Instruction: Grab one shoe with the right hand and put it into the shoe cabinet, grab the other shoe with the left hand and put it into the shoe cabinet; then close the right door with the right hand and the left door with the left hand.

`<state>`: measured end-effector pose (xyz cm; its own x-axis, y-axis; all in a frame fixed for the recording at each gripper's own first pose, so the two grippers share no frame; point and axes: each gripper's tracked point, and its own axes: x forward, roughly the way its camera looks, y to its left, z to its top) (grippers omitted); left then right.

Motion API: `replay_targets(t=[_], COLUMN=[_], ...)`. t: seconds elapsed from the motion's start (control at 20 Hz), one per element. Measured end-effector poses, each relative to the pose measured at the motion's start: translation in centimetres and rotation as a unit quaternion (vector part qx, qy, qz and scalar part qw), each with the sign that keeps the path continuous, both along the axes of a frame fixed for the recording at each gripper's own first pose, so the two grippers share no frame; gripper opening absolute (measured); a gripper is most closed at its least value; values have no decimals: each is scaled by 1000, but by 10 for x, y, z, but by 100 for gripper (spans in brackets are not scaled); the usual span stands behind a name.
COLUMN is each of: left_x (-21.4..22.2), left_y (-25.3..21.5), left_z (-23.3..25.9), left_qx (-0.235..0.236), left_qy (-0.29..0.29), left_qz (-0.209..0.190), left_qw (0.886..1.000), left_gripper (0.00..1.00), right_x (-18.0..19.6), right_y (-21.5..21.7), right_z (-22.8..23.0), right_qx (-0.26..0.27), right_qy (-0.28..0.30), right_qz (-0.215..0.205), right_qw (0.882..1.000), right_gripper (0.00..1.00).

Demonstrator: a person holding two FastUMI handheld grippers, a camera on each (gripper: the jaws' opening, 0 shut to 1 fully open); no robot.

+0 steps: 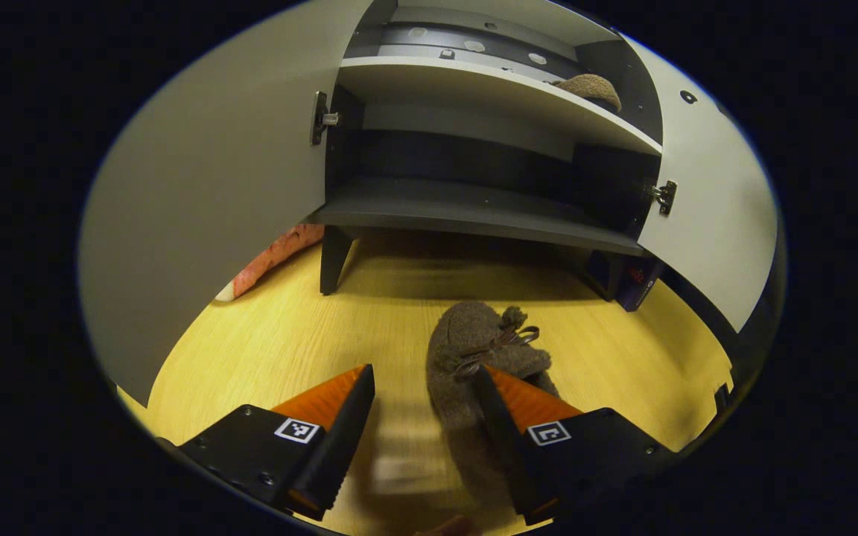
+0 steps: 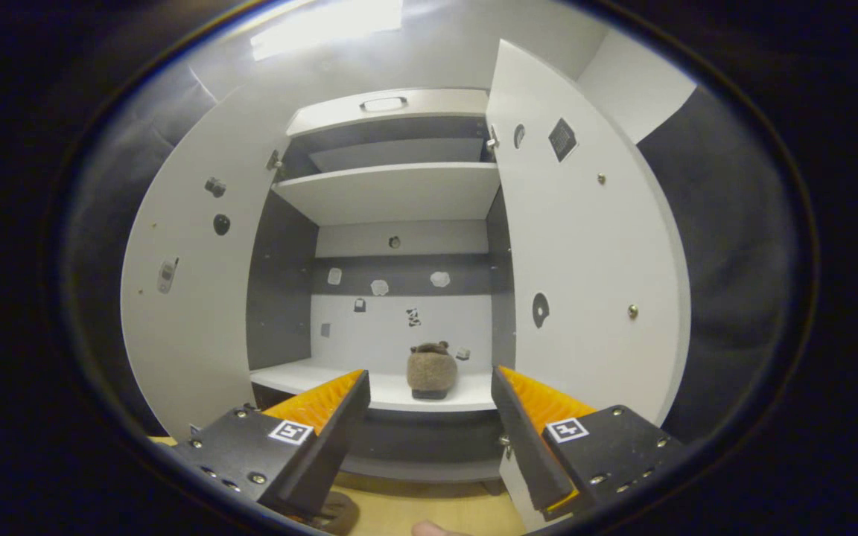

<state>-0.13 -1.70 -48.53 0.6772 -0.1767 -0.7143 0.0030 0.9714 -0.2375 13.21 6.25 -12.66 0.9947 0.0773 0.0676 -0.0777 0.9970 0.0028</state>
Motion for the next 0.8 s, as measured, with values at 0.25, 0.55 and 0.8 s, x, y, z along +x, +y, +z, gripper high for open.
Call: replay_targets(t=[0.25,0.55,0.8], left_x=[-21,-16,-9], left_y=[-20,-23,-15], left_z=[-25,-21,20], left_qx=[-27,-35,-4], left_qy=[70,86,32], left_qz=[-27,-31,-32], left_qw=[997,995,999], left_gripper=[80,17,4], right_x=[-7,-18,-31], right_y=[-4,-2,-5], right_z=[14,20,30], right_qx=[-14,-15,-18], right_qy=[-15,-10,-16], right_qz=[-7,2,0], right_qw=[1000,1000,1000], right_gripper=[98,98,98])
